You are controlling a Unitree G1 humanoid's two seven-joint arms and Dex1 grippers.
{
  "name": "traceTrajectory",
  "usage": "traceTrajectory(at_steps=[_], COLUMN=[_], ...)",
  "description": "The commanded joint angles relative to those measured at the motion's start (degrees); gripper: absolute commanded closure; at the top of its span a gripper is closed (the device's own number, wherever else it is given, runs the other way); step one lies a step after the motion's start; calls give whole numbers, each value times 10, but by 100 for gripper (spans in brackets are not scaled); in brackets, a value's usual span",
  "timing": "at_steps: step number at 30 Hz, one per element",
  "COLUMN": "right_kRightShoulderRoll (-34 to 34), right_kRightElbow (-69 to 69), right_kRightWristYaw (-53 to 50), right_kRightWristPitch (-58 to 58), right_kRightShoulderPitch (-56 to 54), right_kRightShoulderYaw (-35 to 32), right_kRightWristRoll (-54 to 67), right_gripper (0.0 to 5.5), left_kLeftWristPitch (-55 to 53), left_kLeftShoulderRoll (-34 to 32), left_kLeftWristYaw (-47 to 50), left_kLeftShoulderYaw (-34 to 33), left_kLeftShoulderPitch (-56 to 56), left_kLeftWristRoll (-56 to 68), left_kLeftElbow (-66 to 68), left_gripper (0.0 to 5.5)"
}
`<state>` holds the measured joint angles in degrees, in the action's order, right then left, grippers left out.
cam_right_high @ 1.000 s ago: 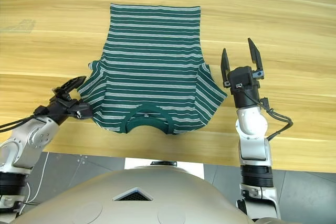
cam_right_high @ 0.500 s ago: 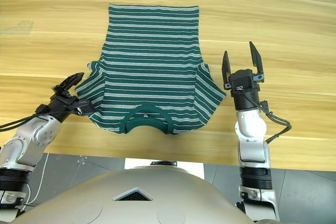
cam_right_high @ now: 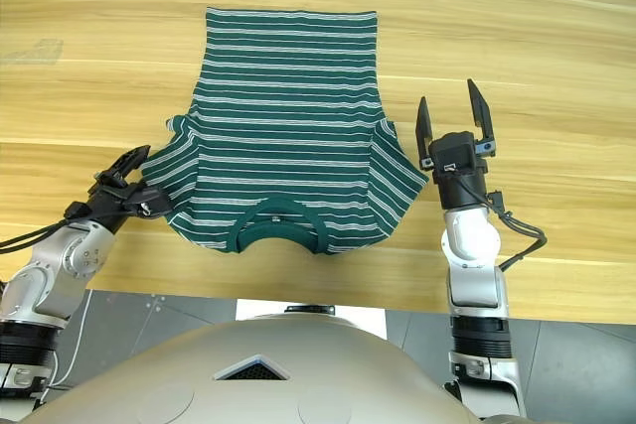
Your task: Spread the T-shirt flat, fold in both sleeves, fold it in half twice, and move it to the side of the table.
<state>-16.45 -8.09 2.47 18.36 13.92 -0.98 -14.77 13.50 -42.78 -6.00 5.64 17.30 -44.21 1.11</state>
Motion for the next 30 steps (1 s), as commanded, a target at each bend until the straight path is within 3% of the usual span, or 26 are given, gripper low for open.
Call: traceTrajectory(at_steps=[1, 11, 20, 30], right_kRightShoulderRoll=[2, 4, 6, 9], right_kRightElbow=[1, 10, 19, 31], right_kRightWristYaw=[3, 2, 3, 1], right_kRightWristPitch=[4, 12, 11, 16], right_kRightShoulderPitch=[1, 9, -6, -12], right_kRightShoulderYaw=[3, 11, 14, 17], right_kRightWristRoll=[5, 3, 4, 3], right_gripper=[257, 257, 257, 257], left_kLeftWristPitch=[-5, -38, -33, 14], left_kLeftShoulderRoll=[-7, 8, 11, 117], left_kLeftWristYaw=[-14, 14, 36, 81], left_kLeftShoulderYaw=[17, 15, 13, 4], left_kLeftShoulderPitch=[6, -6, -4, -28], left_kLeftWristRoll=[-4, -5, 7, 111], left_kLeftElbow=[23, 31, 22, -64], left_gripper=[404, 546, 548, 548])
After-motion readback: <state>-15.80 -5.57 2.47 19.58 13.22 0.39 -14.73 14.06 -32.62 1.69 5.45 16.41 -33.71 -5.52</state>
